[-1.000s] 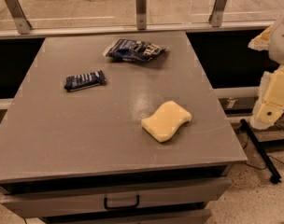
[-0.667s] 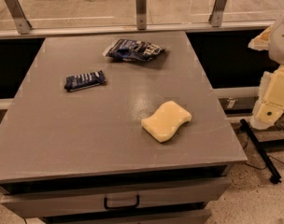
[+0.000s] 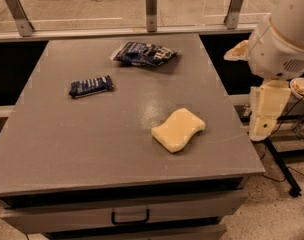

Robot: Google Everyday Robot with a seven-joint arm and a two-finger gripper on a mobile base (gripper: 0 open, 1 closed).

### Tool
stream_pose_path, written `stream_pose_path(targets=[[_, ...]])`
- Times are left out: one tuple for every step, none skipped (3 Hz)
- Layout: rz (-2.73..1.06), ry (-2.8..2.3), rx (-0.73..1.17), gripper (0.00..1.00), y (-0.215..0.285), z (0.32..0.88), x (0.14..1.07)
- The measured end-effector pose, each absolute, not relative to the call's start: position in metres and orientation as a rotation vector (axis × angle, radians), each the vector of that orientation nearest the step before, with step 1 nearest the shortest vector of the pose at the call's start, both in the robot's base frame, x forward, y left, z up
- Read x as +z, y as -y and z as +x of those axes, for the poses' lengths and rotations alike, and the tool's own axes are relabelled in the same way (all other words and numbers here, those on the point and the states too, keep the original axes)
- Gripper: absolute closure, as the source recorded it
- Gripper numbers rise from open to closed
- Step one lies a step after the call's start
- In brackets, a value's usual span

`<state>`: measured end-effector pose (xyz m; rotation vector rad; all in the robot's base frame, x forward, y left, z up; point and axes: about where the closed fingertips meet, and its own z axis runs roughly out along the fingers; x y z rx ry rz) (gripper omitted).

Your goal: Move sponge near blue chip bag

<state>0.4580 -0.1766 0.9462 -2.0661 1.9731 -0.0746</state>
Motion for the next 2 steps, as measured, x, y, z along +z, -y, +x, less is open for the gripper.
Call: stream_pose_path(targets=[[-2.28, -1.744, -0.109, 0.0, 0.149, 0.469, 0.908], [-2.465, -1.532, -0.099, 0.0, 0.12, 0.472, 0.867]])
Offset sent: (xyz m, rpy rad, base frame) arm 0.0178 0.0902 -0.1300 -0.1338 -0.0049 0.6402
